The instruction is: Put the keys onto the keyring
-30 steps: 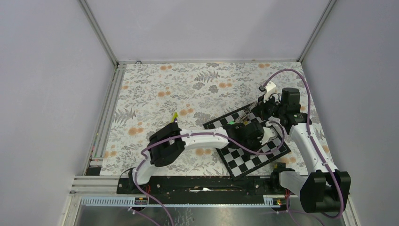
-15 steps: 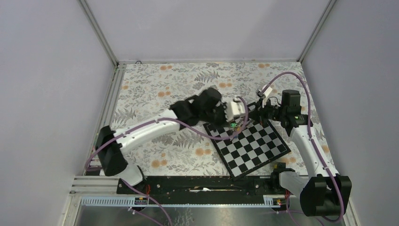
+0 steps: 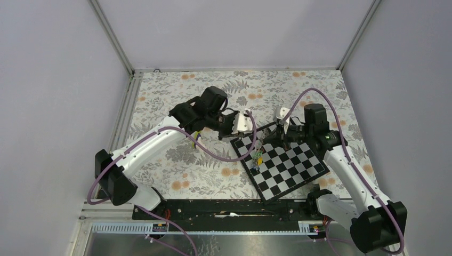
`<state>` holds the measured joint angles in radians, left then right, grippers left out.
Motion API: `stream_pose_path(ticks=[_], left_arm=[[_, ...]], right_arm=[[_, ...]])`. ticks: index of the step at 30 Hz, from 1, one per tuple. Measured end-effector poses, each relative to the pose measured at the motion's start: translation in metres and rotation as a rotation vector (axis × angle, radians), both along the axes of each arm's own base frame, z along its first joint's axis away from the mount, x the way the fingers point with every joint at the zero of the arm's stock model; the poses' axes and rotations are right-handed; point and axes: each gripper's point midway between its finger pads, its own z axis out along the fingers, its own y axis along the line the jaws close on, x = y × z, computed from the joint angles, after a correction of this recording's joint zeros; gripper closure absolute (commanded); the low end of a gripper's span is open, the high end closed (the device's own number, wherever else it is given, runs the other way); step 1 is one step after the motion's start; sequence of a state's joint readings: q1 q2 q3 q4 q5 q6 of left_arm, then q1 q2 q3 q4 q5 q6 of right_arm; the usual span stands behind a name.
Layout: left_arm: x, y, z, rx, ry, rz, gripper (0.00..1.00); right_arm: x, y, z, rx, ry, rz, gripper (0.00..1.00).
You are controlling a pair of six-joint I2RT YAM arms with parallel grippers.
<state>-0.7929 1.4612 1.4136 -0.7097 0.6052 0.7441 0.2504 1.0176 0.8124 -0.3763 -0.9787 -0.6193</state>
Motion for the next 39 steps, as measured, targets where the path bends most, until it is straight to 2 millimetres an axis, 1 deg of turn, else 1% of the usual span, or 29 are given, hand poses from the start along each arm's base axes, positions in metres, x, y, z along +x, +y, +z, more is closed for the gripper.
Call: stream_pose_path(ticks=[7,12,16,25,33,39], left_arm=[[-0.008,-0.004,0.002,-0.023,-0.086,-0.148,1.0],[-0.014,-0.007,0.005,-0.041,-0.104,-0.202,1.0],[-0.019,-0.012,0.007,-0.05,-0.118,-0.232,1.0],[-0.024,-0.017,0.004,-0.05,-0.152,-0.289,1.0],[-0.029,-0.01,-0.004,-0.014,-0.194,-0.36,1.0],[-0.026,-0.005,-0.009,0.016,-0.24,-0.389,1.0]], right_arm=[[-0.017,0.025,0.005,0.037,-0.003,0.152,1.0],[-0.028,0.043,0.004,0.036,0.001,0.239,1.0],[-0.031,0.052,0.002,0.032,-0.001,0.274,1.0],[-0.035,0.059,0.0,0.028,0.01,0.306,1.0],[-0.037,0.06,0.001,0.031,0.01,0.315,1.0],[-0.043,0.061,-0.001,0.026,0.021,0.331,1.0]])
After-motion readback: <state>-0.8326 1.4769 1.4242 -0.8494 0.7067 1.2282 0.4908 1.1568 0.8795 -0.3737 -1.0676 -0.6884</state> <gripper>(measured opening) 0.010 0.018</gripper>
